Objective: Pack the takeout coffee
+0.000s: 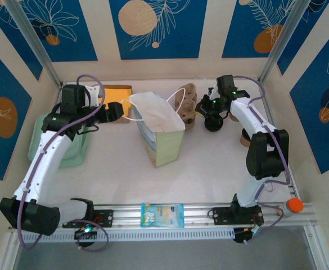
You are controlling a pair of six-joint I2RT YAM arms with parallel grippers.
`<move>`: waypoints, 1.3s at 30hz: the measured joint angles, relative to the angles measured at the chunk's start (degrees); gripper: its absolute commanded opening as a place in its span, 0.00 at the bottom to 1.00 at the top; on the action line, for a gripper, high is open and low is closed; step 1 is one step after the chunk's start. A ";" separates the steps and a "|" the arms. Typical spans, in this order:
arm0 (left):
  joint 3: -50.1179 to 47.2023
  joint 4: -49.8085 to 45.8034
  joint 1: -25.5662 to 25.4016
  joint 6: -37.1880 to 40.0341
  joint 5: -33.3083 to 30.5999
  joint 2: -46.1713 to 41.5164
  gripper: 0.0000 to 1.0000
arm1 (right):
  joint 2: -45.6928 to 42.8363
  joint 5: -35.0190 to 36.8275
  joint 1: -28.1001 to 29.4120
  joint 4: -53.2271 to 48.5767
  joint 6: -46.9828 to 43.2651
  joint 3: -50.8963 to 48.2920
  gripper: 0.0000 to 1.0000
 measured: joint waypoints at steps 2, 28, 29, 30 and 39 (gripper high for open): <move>-0.07 0.04 0.07 0.00 0.04 0.00 0.80 | 0.00 -0.61 -0.74 -0.55 -0.72 0.00 0.00; -0.94 1.11 1.25 0.04 1.07 -0.07 0.80 | 0.09 11.89 2.51 -9.84 -6.71 4.39 0.44; -1.18 1.11 1.38 0.04 1.07 -0.11 0.80 | 0.09 12.50 2.51 -9.99 -6.69 4.46 0.45; -1.38 1.11 1.51 0.04 1.07 -0.11 0.80 | 0.09 13.11 2.58 -10.25 -6.71 4.66 0.45; -1.66 1.14 2.49 0.04 1.42 -0.72 0.80 | 0.09 20.76 5.62 -13.70 -6.97 10.54 0.47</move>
